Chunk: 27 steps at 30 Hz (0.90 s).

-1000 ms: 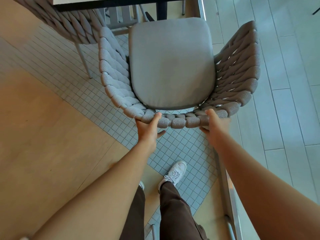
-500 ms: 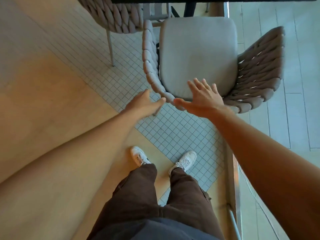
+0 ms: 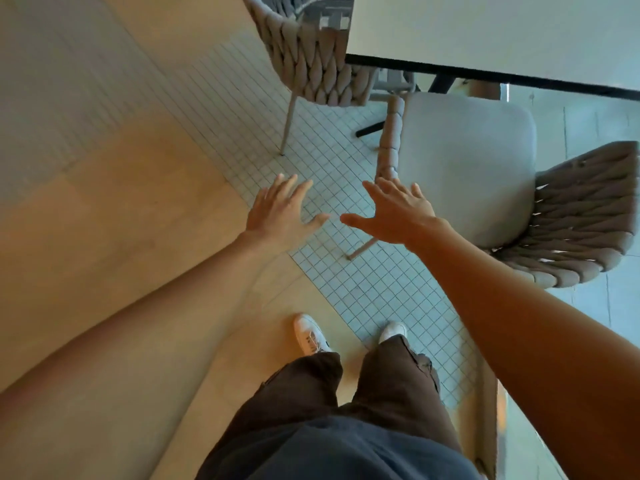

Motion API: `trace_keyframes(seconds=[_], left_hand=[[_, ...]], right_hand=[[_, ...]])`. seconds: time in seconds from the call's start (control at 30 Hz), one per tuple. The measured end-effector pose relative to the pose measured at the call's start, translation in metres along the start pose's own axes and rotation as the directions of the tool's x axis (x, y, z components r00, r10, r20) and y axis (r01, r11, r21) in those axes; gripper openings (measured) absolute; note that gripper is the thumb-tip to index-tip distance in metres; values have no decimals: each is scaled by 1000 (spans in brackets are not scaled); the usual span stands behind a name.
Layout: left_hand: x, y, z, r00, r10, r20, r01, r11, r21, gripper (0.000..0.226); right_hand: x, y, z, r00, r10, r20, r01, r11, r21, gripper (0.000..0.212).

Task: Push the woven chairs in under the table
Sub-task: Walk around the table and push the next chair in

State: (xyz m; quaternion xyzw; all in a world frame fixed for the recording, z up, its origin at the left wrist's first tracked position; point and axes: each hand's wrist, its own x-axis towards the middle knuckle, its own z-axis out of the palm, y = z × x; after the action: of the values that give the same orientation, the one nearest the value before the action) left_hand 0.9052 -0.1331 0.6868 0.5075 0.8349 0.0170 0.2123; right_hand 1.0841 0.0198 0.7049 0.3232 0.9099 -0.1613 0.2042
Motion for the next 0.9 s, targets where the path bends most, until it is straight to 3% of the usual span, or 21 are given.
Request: trace_keyframes(seconds=[0.3, 0.9], left_hand=[[28, -84, -39, 992, -125, -33, 126, 992, 27, 85], [173, -164, -136, 968, -247, -30, 247, 969, -17, 83]], right_hand=[[87, -72, -41, 991, -135, 26, 136, 989, -63, 106], [289, -109, -147, 956, -272, 113, 285, 951, -119, 103]])
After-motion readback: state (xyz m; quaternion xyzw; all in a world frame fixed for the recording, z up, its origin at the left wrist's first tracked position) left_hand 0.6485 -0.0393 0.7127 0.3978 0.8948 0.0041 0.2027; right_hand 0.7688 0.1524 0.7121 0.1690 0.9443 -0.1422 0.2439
